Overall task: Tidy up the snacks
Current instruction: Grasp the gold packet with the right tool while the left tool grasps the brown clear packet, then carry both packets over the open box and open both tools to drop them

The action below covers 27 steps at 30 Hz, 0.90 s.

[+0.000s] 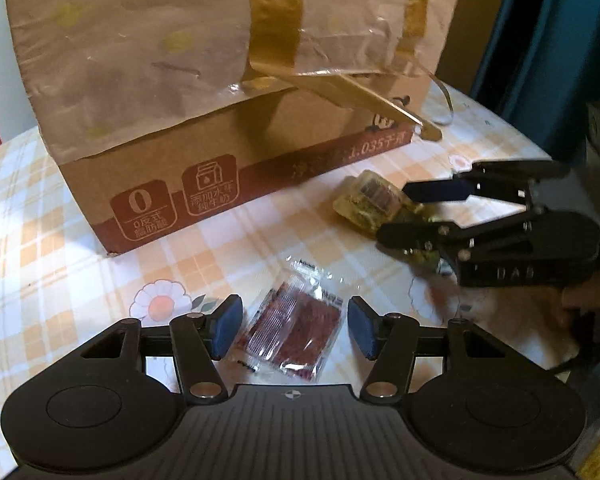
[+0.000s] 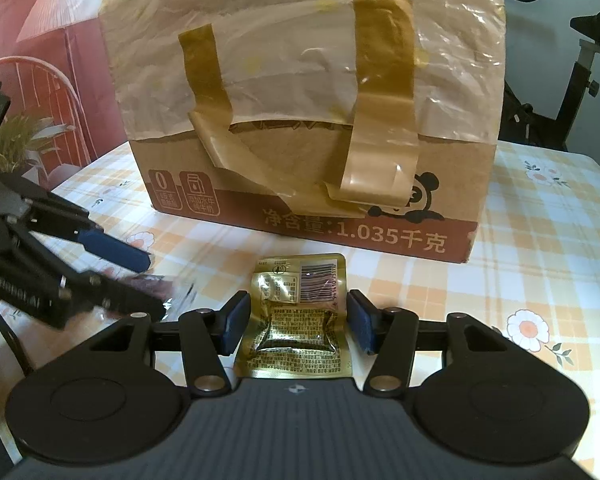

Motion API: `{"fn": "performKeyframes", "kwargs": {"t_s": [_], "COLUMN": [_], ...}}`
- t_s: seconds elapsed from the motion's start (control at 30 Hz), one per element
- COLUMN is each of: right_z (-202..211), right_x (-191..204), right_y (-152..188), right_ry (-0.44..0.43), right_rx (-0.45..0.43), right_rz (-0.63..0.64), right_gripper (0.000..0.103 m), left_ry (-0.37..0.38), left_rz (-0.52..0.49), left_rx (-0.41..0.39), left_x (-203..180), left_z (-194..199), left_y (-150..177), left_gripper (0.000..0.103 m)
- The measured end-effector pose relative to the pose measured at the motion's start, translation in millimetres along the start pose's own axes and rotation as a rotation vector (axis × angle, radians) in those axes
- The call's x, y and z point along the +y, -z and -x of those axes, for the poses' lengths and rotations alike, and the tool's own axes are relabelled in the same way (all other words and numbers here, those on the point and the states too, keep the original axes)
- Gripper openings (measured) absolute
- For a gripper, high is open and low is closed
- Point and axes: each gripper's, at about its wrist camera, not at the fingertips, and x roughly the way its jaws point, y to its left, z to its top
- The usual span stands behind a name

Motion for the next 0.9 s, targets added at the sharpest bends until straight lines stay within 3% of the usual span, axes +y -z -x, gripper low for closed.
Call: {"fn": "performKeyframes", "kwargs": {"t_s": [0.3,0.43,0.5,0.53,0.57,0.67,0.9], "right_z": [-1,-1,-1,-1,-2,-1,-1], "right_x": [1,1,1,1,1,0,0], "right_y": [0,0,0,0,0,0,0], "right_ry": [0.001,0.000,0.000,0.000,-0.001,-0.004,-0.003], "right_rx": [0.001,0.001,0.001,0.001,0.001,0.001,0.000], "right_rz": [0.001,0.000,0.001,0.000,-0.001,-0.005,-0.008], "right_gripper": [0.056,0.056,0.056,0.056,0.056,0.056,0.056], "left_ry": [-0.063,-0.086,-0.098,-0.115,-0.118,-0.118,-0.149], "left_rz": [-0.056,-0.018,0.006,0.020,0.044,0.138,0.220], "left_rx": [-0.018,-0.033,-0.039,-0.041,-0.043,-0.062,-0.130], "left_x": [-12,-11,-12,-12,-10,-3,1], "left_z": [3,-5,-7,-7,-5,-1,23], "left_y": [9,5,3,2,1,7,20], "left_gripper": [0.063,0.062,0.056,0.046,0.043,0.040,0.040]}}
